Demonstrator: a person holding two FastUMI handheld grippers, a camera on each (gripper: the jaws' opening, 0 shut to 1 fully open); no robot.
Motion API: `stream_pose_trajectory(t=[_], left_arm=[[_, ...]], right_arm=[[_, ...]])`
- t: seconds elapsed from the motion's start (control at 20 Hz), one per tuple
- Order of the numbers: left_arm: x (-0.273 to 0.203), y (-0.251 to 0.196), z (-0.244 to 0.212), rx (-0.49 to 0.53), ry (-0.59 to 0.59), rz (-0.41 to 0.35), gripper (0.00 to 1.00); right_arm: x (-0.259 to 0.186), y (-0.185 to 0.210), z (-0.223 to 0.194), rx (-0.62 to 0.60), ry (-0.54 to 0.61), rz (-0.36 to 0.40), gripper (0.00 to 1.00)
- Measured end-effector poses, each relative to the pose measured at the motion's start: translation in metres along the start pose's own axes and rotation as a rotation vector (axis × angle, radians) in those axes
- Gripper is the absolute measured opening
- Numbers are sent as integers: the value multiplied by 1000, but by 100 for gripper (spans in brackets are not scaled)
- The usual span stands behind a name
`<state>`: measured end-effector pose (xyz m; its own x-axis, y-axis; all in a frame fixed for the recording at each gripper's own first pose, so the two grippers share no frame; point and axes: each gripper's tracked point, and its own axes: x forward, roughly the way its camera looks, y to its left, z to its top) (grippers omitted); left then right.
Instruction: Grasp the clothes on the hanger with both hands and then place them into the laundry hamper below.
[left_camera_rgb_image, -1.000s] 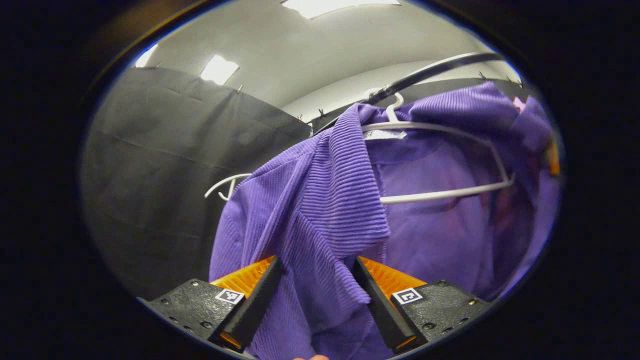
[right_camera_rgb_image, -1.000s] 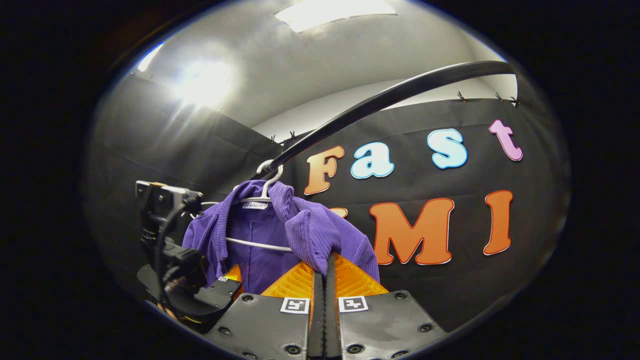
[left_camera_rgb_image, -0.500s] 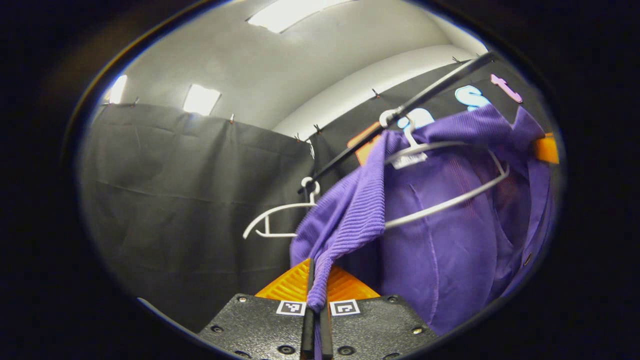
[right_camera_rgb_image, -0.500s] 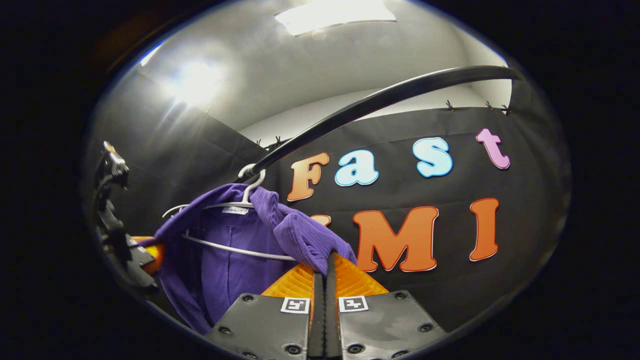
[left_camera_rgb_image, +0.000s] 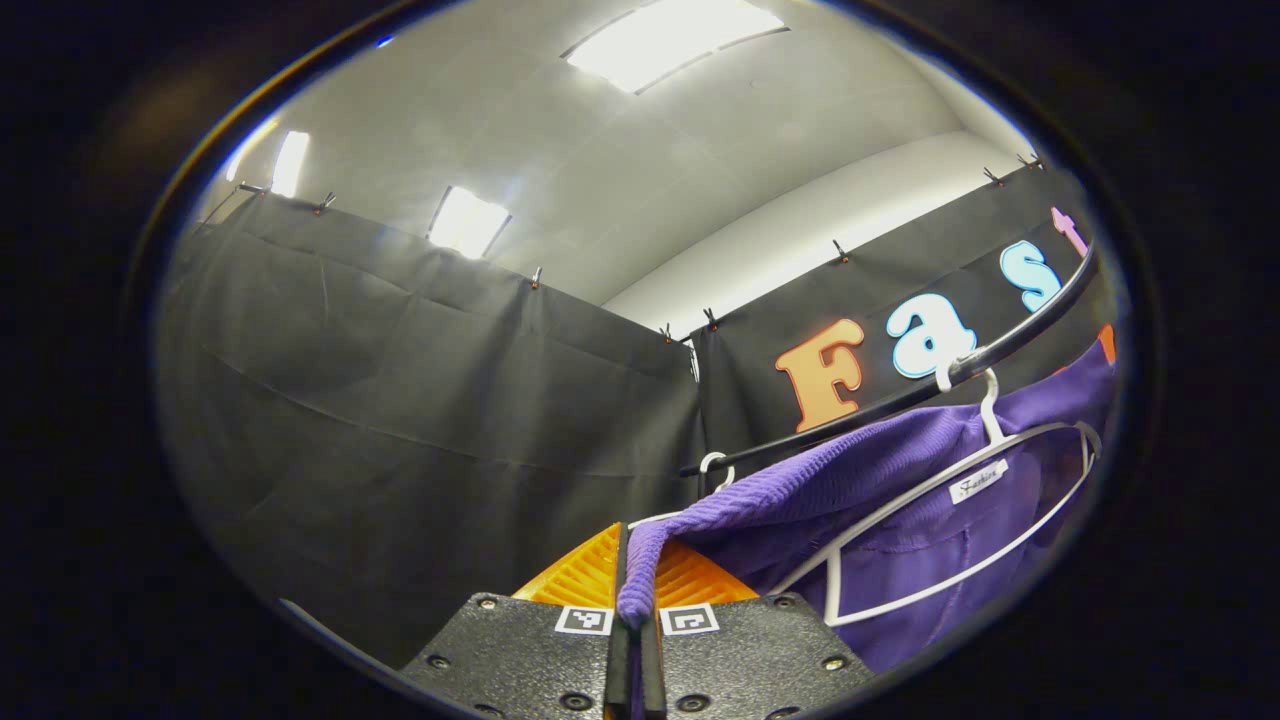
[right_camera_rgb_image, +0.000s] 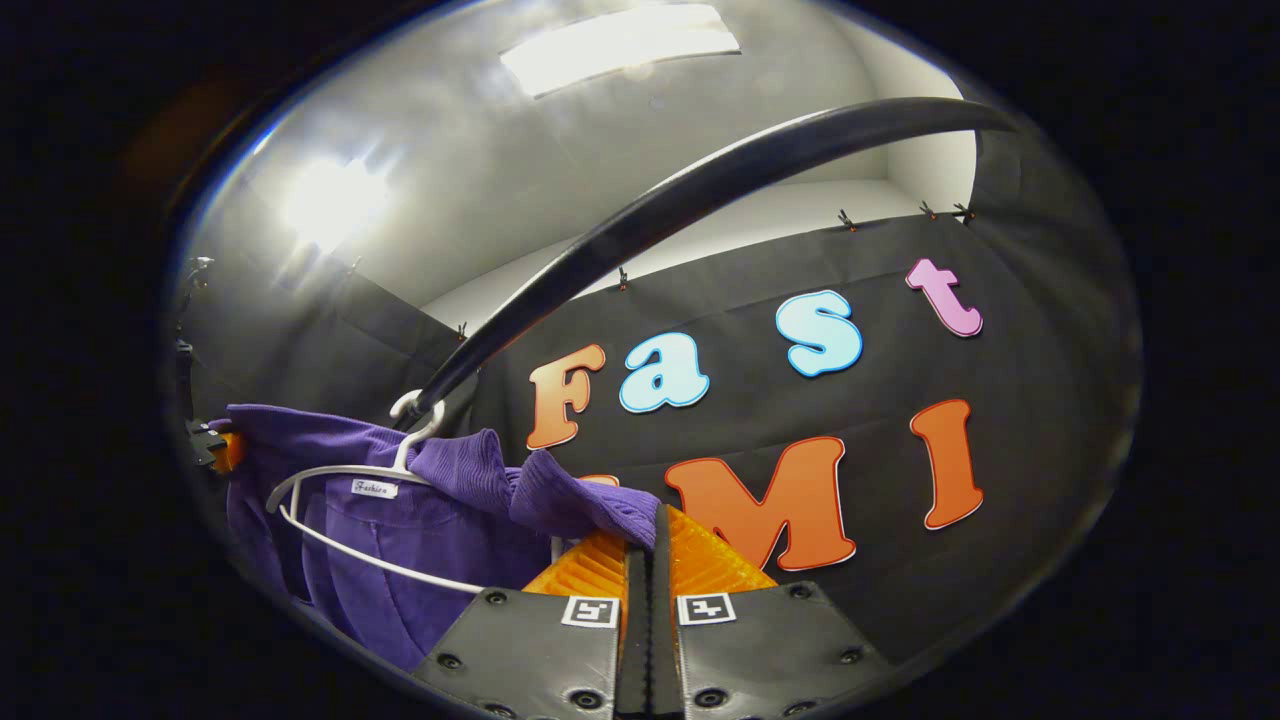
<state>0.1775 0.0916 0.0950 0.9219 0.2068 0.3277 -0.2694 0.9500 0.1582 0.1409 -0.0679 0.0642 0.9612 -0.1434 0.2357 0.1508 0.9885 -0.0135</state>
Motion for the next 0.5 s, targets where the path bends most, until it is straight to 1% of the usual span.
stream_pose_trajectory(t=[0.05, 0.1, 0.15, 0.2, 0.35, 0.4, 0.45, 0.5], left_arm=[[7, 0, -12, -21, 18, -3, 2], [16, 0, -29, -52, 49, -7, 6], [22, -3, -52, -85, 98, -14, 4], [27, -5, -75, -114, 152, -23, 4], [32, -15, -144, -248, 324, -51, 3], [29, -18, -161, -284, 362, -54, 2], [28, -22, -172, -303, 388, -60, 4], [25, -27, -181, -304, 405, -79, 2]], right_arm=[[6, 1, -2, 27, 9, -2, 8], [12, 1, -4, 56, 20, -7, 7], [18, 1, -8, 77, 33, -8, 7], [22, 4, -11, 98, 43, -2, 8], [27, 19, -10, 136, 45, 27, 8], [26, 21, -11, 138, 48, 35, 8], [23, 21, -14, 135, 67, 37, 8], [23, 21, -14, 130, 70, 33, 8]])
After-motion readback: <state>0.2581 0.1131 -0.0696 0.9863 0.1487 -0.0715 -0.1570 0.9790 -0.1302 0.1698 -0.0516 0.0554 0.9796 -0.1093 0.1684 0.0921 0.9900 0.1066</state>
